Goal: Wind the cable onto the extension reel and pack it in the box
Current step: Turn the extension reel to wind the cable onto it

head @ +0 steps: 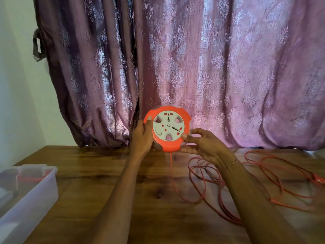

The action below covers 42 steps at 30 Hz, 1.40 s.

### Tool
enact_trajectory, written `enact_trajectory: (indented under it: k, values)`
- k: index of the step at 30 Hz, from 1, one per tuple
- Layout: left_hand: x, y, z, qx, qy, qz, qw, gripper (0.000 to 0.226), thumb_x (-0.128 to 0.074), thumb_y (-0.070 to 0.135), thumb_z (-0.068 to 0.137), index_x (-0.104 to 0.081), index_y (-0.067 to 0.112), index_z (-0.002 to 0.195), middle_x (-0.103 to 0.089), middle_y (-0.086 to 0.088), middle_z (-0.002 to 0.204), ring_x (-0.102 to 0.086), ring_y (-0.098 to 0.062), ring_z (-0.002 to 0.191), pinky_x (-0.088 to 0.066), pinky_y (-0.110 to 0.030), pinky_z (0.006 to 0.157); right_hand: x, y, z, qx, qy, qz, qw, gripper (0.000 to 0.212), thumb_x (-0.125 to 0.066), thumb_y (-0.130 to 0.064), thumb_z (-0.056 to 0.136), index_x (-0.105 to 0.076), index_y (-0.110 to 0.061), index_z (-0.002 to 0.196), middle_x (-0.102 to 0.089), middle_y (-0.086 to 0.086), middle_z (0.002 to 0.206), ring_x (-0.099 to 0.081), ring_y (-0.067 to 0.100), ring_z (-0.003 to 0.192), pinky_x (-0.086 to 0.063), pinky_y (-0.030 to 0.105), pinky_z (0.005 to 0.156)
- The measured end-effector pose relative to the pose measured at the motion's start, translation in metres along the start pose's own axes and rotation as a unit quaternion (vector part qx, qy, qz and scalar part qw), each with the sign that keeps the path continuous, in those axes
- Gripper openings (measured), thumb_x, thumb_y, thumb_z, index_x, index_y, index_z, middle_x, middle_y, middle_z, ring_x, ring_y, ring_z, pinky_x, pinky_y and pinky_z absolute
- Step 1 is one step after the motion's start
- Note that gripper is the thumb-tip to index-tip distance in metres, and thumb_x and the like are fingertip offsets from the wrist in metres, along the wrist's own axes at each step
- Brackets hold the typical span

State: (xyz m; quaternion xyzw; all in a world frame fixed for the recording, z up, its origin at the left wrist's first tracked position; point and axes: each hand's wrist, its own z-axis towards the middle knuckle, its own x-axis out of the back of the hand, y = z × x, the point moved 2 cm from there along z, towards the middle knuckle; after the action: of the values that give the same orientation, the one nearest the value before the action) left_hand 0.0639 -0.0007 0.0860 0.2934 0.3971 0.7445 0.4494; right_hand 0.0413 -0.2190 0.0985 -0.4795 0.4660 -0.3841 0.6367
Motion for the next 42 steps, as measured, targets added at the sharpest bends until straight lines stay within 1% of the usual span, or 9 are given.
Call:
enact_trajectory:
  k: [6, 11, 15, 18, 21, 25, 34, 39, 42]
  values:
    - [0.000, 0.010, 0.003, -0.022, 0.024, -0.013, 0.999, 0.062, -0.038, 0.082, 0.080, -0.058, 0.023, 0.089, -0.069, 0.006, 0.085, -0.062, -0.005, 0.079, -0.051, -0.031, 0.073, -0.007, -0.003, 0.002, 0.011, 0.007, 0.013, 1.000, 0.026, -0.072, -0.001, 0.080, -0.054, -0.002, 0.099, -0.069, 0.027, 0.081, -0.071, 0.032, 0.071, -0.060, 0.042, 0.069]
    - [-0.001, 0.007, 0.002, -0.030, 0.048, -0.023, 0.998, 0.068, -0.034, 0.077, 0.086, -0.062, 0.018, 0.105, -0.072, -0.002, 0.099, -0.067, -0.026, 0.098, -0.056, -0.045, 0.087, -0.007, -0.011, 0.001, 0.052, 0.046, -0.128, 0.989, 0.046, -0.081, -0.017, 0.076, -0.055, 0.001, 0.110, -0.073, 0.015, 0.088, -0.073, 0.027, 0.076, -0.061, 0.040, 0.072]
    - [-0.002, 0.009, 0.004, -0.059, 0.052, 0.005, 0.997, 0.052, -0.035, 0.072, 0.092, -0.056, 0.024, 0.092, -0.067, 0.003, 0.082, -0.066, -0.027, 0.082, -0.056, -0.048, 0.076, -0.006, -0.041, -0.006, 0.297, 0.173, -0.441, 0.829, 0.047, -0.084, -0.032, 0.071, -0.060, -0.024, 0.110, -0.063, -0.005, 0.101, -0.063, 0.007, 0.081, -0.050, 0.021, 0.068]
    - [-0.002, 0.009, 0.003, -0.076, 0.045, 0.028, 0.996, 0.037, -0.036, 0.069, 0.095, -0.055, 0.039, 0.085, -0.067, 0.017, 0.077, -0.060, 0.000, 0.072, -0.049, -0.035, 0.069, -0.025, -0.049, -0.016, 0.432, 0.086, -0.489, 0.753, 0.028, -0.072, -0.010, 0.079, -0.068, -0.028, 0.101, -0.061, -0.002, 0.103, -0.059, 0.010, 0.087, -0.048, 0.026, 0.071]
    - [-0.003, 0.011, 0.001, -0.087, 0.034, 0.036, 0.995, 0.036, -0.036, 0.067, 0.097, -0.055, 0.039, 0.084, -0.068, 0.022, 0.076, -0.058, 0.006, 0.066, -0.045, -0.031, 0.065, -0.042, -0.040, -0.019, 0.416, 0.006, -0.600, 0.684, 0.048, -0.056, 0.009, 0.074, -0.074, -0.030, 0.094, -0.057, 0.000, 0.125, -0.048, 0.023, 0.106, -0.047, 0.037, 0.079]
    - [-0.002, 0.014, 0.001, -0.100, 0.005, 0.021, 0.995, 0.058, -0.038, 0.067, 0.097, -0.056, 0.011, 0.094, -0.069, -0.005, 0.080, -0.064, -0.025, 0.076, -0.053, -0.054, 0.075, -0.051, -0.035, -0.021, 0.400, -0.010, -0.676, 0.619, 0.047, -0.064, 0.008, 0.064, -0.077, -0.032, 0.085, -0.055, -0.011, 0.137, -0.043, 0.024, 0.102, -0.043, 0.031, 0.068]
    - [-0.003, 0.022, -0.001, -0.106, -0.023, 0.029, 0.994, 0.050, -0.039, 0.065, 0.098, -0.045, 0.018, 0.081, -0.055, 0.011, 0.067, -0.050, -0.015, 0.067, -0.051, -0.058, 0.073, -0.053, -0.037, -0.027, 0.389, 0.029, -0.725, 0.568, 0.056, -0.070, -0.006, 0.067, -0.070, -0.049, 0.102, -0.053, 0.000, 0.133, -0.046, 0.032, 0.101, -0.044, 0.041, 0.076]
    - [-0.003, 0.026, -0.007, -0.101, -0.028, 0.015, 0.994, 0.057, -0.039, 0.065, 0.098, -0.050, 0.010, 0.086, -0.063, -0.006, 0.077, -0.059, -0.023, 0.074, -0.052, -0.057, 0.078, -0.053, -0.035, -0.028, 0.364, 0.078, -0.717, 0.589, 0.050, -0.049, -0.028, 0.076, -0.060, -0.054, 0.117, -0.052, 0.008, 0.119, -0.046, 0.031, 0.102, -0.046, 0.042, 0.079]
    - [-0.003, 0.029, -0.008, -0.106, -0.026, 0.011, 0.994, 0.060, -0.039, 0.065, 0.097, -0.052, 0.007, 0.089, -0.065, -0.015, 0.082, -0.060, -0.025, 0.076, -0.051, -0.057, 0.078, -0.053, -0.031, -0.026, 0.332, 0.130, -0.718, 0.598, 0.057, -0.058, -0.046, 0.076, -0.048, -0.053, 0.131, -0.052, 0.010, 0.105, -0.047, 0.031, 0.095, -0.048, 0.041, 0.078]
